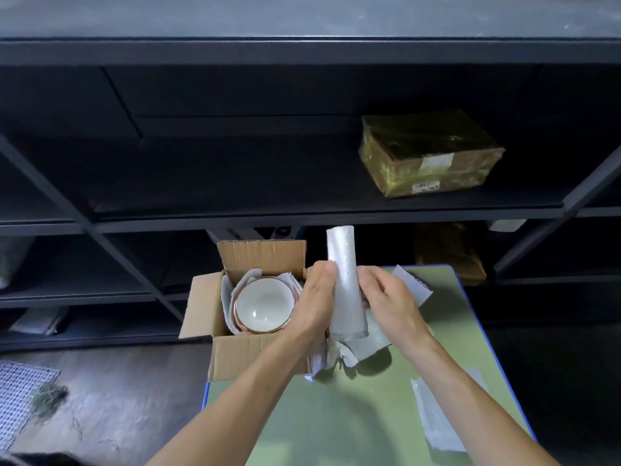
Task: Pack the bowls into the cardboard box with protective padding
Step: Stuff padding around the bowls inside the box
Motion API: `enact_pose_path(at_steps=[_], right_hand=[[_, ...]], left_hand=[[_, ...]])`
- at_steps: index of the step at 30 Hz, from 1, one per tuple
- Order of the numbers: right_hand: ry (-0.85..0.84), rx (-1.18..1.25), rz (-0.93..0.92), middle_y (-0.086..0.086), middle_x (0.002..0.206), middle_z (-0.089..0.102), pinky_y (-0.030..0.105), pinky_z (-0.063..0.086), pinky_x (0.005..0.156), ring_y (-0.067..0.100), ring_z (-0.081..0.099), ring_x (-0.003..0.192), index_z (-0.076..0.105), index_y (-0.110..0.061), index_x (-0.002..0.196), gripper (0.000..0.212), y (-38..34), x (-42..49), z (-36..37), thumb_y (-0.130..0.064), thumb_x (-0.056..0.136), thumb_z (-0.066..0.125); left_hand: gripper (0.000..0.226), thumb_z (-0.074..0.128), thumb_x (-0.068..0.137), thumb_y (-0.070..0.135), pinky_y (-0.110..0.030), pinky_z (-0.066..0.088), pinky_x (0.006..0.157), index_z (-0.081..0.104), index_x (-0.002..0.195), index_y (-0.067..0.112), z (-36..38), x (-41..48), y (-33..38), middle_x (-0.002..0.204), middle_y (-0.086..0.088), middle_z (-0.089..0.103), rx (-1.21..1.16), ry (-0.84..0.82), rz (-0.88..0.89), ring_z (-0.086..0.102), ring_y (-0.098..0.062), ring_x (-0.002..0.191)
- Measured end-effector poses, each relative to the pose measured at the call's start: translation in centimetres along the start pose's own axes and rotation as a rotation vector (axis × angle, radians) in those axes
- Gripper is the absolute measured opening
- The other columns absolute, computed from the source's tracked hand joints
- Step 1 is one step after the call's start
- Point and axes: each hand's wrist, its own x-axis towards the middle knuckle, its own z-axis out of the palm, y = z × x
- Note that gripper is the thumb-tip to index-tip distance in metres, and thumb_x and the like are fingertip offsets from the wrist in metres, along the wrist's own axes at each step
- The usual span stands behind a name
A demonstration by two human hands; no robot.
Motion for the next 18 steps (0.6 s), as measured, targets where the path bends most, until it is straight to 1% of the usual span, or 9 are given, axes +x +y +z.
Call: enact_pose_path(at_steps=[1, 3, 4, 6, 9, 11, 14, 16, 18], right_hand=[[-0.005, 0.006, 0.012, -0.008, 0.076, 0.064, 0.035, 0.050, 0.075, 0.013, 0.059, 0.075, 0.063, -0.022, 0.086, 0.035, -0.5, -0.1, 0.6, -0.046, 0.103, 0.045], [-0.008, 0.000, 0.014, -0.011, 0.076, 0.061, 0.028, 0.045, 0.070, 0.007, 0.056, 0.073, 0.062, -0.022, 0.085, 0.037, -1.1, -0.1, 1.6, -0.052, 0.099, 0.047], [-0.007, -0.020, 0.005, -0.012, 0.079, 0.061, 0.026, 0.045, 0.068, 0.006, 0.057, 0.072, 0.062, -0.024, 0.084, 0.034, -1.2, 0.0, 2.1, -0.053, 0.098, 0.050], [0.005, -0.087, -0.009, -0.009, 0.093, 0.066, 0.024, 0.048, 0.069, 0.003, 0.062, 0.080, 0.065, -0.028, 0.092, 0.022, -1.3, 0.3, 3.2, -0.048, 0.096, 0.057], [-0.004, -0.093, 0.027, -0.006, 0.101, 0.066, 0.025, 0.050, 0.073, 0.005, 0.064, 0.089, 0.064, -0.030, 0.106, 0.014, -1.5, 0.7, 4.7, -0.038, 0.099, 0.055], [-0.026, -0.040, 0.057, -0.010, 0.103, 0.068, 0.034, 0.054, 0.083, 0.007, 0.065, 0.096, 0.059, -0.033, 0.116, 0.017, -1.7, 0.8, 5.8, -0.035, 0.101, 0.052], [-0.032, 0.014, 0.063, -0.017, 0.110, 0.064, 0.036, 0.053, 0.090, 0.003, 0.063, 0.101, 0.044, -0.034, 0.132, 0.031, -2.5, 1.0, 7.3, -0.039, 0.102, 0.050], [-0.046, 0.014, 0.077, -0.016, 0.114, 0.061, 0.039, 0.053, 0.093, 0.005, 0.063, 0.104, 0.035, -0.032, 0.133, 0.037, -3.0, 1.1, 8.2, -0.046, 0.101, 0.049], [-0.065, 0.010, 0.094, -0.009, 0.118, 0.059, 0.040, 0.053, 0.093, 0.007, 0.062, 0.106, 0.035, -0.030, 0.127, 0.037, -3.5, 1.1, 9.0, -0.051, 0.100, 0.047]], left_hand=[[0.036, 0.041, 0.098, 0.050, -0.038, 0.049, 0.077, 0.049, 0.089, 0.016, -0.6, 0.0, 0.0, 0.088, -0.005, 0.049, -0.016, -0.002, 0.001, 0.048, -0.020, 0.081], [0.031, 0.048, 0.101, 0.038, -0.032, 0.040, 0.068, 0.050, 0.086, 0.011, -1.7, 0.1, 0.5, 0.079, -0.002, 0.045, -0.058, -0.023, 0.041, 0.042, -0.017, 0.074], [0.030, 0.051, 0.102, 0.033, -0.030, 0.040, 0.066, 0.055, 0.087, 0.007, -2.3, 0.1, 0.6, 0.076, -0.001, 0.049, -0.055, -0.037, 0.069, 0.045, -0.015, 0.071], [0.022, 0.056, 0.102, 0.025, -0.025, 0.043, 0.063, 0.065, 0.091, 0.008, -3.8, 0.5, 0.5, 0.075, 0.003, 0.060, -0.040, -0.049, 0.108, 0.051, -0.010, 0.068], [0.017, 0.060, 0.100, 0.020, -0.027, 0.047, 0.067, 0.070, 0.102, 0.006, -5.8, 0.6, 0.7, 0.086, -0.004, 0.071, -0.111, -0.086, 0.091, 0.061, -0.014, 0.075], [0.017, 0.062, 0.099, 0.019, -0.030, 0.050, 0.071, 0.070, 0.103, 0.004, -6.9, 0.6, 0.8, 0.090, -0.009, 0.072, -0.170, -0.110, 0.077, 0.064, -0.018, 0.079], [0.016, 0.063, 0.098, 0.017, -0.029, 0.050, 0.073, 0.071, 0.103, 0.005, -8.4, 0.9, 1.1, 0.098, -0.021, 0.071, -0.180, -0.134, 0.071, 0.063, -0.021, 0.085], [0.016, 0.063, 0.098, 0.016, -0.032, 0.049, 0.075, 0.071, 0.104, 0.003, -9.3, 1.0, 1.4, 0.104, -0.024, 0.070, -0.197, -0.155, 0.079, 0.063, -0.022, 0.087], [0.014, 0.064, 0.097, 0.014, -0.031, 0.049, 0.073, 0.070, 0.105, 0.004, -10.2, 1.1, 1.6, 0.101, -0.020, 0.071, -0.187, -0.160, 0.099, 0.063, -0.020, 0.085]])
